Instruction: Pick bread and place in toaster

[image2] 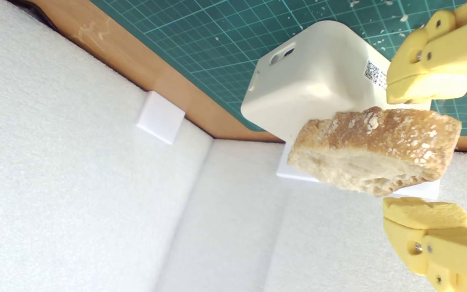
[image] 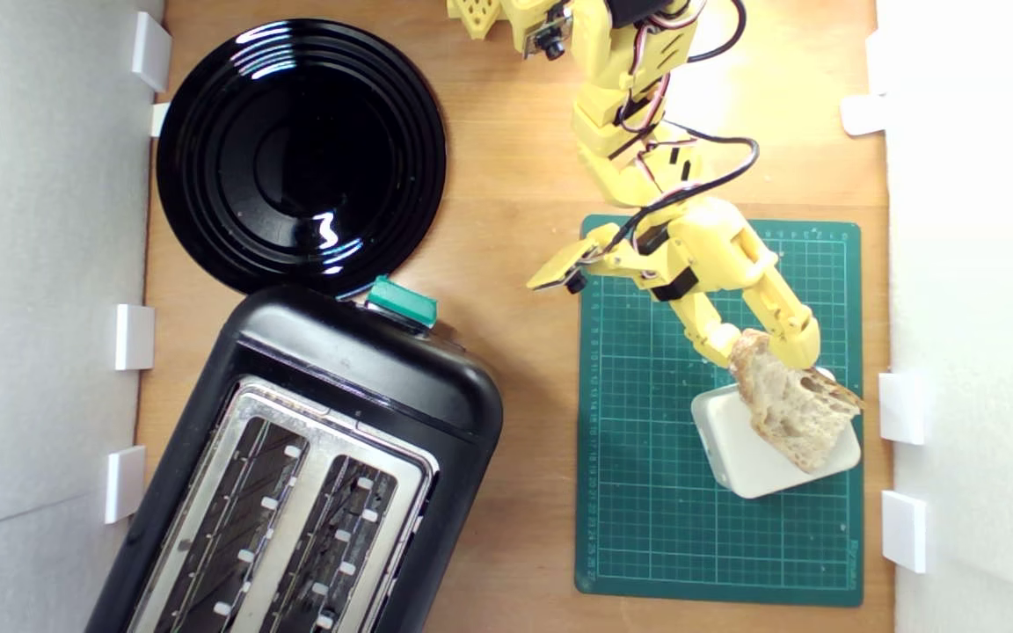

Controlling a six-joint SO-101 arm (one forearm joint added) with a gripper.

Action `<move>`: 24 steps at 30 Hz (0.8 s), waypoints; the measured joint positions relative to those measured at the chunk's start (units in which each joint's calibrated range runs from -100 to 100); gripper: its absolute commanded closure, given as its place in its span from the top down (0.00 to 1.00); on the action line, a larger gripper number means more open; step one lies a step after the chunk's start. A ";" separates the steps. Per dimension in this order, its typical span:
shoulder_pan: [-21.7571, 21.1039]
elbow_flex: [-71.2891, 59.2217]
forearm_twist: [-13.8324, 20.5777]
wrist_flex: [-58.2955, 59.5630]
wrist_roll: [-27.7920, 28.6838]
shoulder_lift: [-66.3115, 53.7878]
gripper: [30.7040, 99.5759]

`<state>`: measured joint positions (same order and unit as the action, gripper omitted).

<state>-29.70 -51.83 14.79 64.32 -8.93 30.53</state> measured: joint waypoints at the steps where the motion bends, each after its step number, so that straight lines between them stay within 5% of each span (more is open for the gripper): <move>1: 0.00 0.00 0.00 0.00 0.00 0.00 0.58; 8: -0.46 0.46 -2.49 0.00 0.00 -0.17 0.42; 24: -0.18 0.65 -3.20 0.00 0.00 -0.08 0.33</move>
<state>-29.89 -51.18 11.59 64.32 -8.93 30.45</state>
